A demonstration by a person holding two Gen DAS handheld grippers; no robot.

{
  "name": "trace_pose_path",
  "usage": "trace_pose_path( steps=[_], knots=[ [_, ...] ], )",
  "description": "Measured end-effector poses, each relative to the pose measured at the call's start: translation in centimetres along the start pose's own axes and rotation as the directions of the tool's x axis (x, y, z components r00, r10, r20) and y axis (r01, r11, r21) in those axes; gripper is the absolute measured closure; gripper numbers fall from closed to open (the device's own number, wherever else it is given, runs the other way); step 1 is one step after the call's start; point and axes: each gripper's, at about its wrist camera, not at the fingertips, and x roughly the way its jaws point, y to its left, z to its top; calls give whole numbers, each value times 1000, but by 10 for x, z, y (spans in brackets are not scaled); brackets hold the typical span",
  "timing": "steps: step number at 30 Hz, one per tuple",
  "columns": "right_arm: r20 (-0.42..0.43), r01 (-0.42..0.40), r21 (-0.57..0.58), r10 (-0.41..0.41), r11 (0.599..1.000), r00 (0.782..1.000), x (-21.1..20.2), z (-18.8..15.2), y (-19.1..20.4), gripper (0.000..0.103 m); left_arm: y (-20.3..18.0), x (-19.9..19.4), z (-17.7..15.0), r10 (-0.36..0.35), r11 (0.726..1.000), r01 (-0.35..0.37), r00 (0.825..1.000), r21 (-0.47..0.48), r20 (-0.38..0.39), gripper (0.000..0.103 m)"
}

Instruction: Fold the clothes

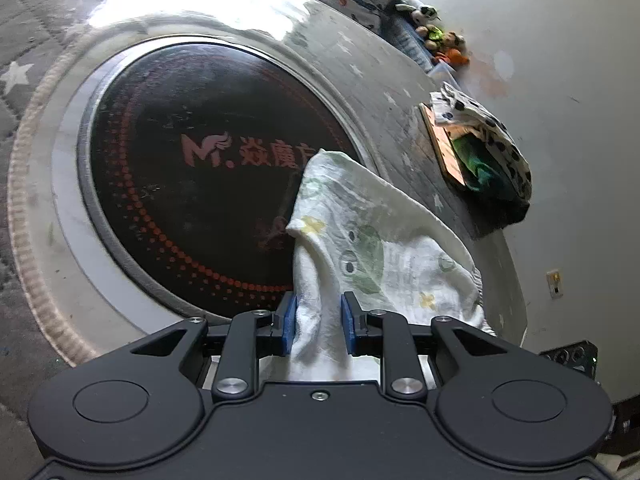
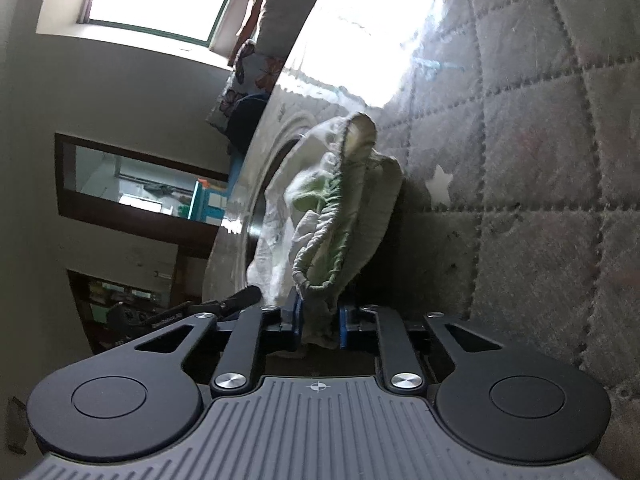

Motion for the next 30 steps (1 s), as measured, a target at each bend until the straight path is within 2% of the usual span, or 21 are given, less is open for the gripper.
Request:
trace_pose_path(
  steps=[8,18,22,24,30],
  knots=[
    [2,12,-39,-11,999,1000,-12,0,-4,88,-7,-1,0,18,1000,-18,1000,8,-4,79],
    [-9,15,-13,-15,1000,1000,-30,-1,-14,87,-1,1,-6,-8,1000,8,1000,0,-15,79],
    [-10,19,-10,-19,1000,1000,-26,3,-4,86,-5,5,-8,-14,1000,15,1000,17,-18,80],
    [-11,19,-11,-19,1000,1000,-25,5,-1,86,-6,6,-9,-24,1000,24,1000,13,-14,86],
    [3,12,-69,-11,998,1000,-27,13,24,88,-7,-2,-10,-48,999,48,999,-9,20,88]
  ],
)
